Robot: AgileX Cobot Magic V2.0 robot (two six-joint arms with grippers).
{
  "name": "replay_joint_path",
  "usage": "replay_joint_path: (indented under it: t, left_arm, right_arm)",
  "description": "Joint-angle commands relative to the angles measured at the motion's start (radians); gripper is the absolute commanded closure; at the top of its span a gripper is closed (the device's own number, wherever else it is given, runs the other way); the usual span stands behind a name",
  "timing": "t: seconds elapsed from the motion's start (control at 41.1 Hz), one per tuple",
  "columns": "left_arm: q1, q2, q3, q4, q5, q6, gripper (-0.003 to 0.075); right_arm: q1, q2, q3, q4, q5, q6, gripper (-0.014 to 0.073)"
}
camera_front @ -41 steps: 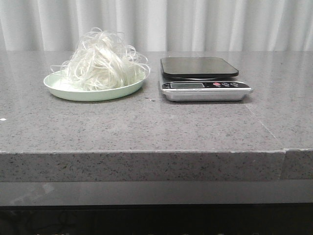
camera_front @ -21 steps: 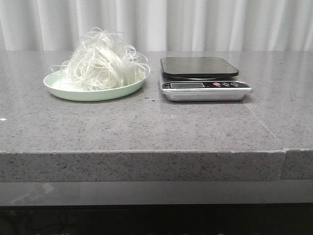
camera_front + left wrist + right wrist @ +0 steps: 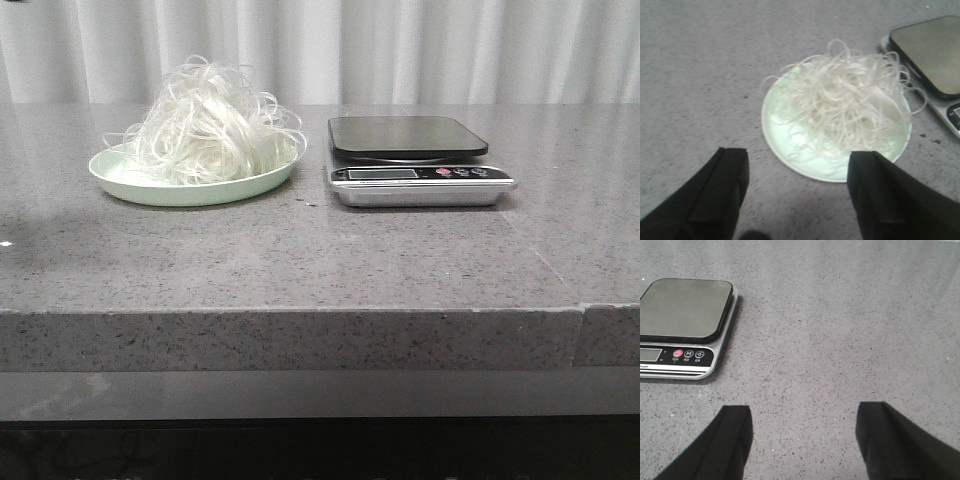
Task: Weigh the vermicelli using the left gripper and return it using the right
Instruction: 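Lower the left gripper into the vermicelli pile and close on it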
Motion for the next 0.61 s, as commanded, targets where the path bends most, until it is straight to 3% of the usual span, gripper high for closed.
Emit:
replay_joint_path:
  t: [0.0,0.171,0.585]
  left_arm:
    - [-0.064,0.068,-0.078,-0.016,-0.097,0.001,0.023]
    - [-0.113,0.221,-0.171,-0.016,-0.117,0.001,0.023]
    - [-0.114,0.471,-0.354,-0.041,-0.121,0.001,0.023]
  right_arm:
    - [-0.008,0.01,-0.027,-0.012,-0.079,0.0,0.0048]
    - [-0.008,0.01,-0.027,-0.012,-0.079,0.0,0.0048]
    - [-0.008,0.01,-0.027,-0.012,-0.079,0.0,0.0048]
